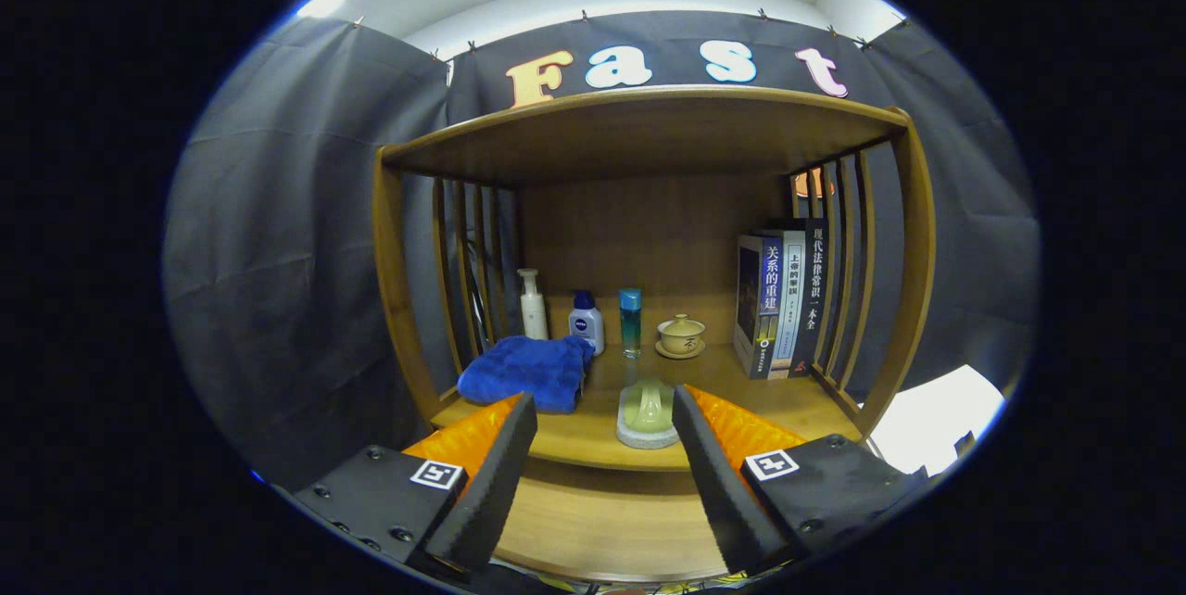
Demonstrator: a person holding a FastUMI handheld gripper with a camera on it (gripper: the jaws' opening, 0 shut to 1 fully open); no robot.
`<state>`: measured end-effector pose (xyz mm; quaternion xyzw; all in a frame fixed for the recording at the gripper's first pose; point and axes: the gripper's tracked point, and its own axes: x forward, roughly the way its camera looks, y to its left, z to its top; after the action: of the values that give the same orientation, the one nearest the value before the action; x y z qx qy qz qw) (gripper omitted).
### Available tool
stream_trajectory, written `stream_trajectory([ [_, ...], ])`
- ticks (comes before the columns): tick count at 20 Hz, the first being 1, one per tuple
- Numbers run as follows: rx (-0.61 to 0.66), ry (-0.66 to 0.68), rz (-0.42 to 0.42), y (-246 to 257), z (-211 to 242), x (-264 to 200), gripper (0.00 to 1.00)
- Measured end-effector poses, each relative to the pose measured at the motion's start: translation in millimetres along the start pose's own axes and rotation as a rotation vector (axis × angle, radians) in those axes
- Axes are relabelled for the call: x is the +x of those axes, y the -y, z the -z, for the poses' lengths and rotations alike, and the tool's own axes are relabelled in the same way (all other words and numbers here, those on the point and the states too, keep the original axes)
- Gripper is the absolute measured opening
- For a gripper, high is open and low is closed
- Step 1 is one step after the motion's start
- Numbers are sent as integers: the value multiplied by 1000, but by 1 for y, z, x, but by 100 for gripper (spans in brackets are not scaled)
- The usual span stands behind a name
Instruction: Pull open the drawer, take out the items inside it, and place them on the countertop above the cabinet.
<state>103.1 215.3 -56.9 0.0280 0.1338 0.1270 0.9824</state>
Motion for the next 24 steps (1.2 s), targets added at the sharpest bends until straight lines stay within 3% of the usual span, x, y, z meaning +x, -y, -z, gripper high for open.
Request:
stream_trajectory([
  [18,65,159,125,30,91,-73,95],
  [24,56,135,161,28,151,-89,95],
])
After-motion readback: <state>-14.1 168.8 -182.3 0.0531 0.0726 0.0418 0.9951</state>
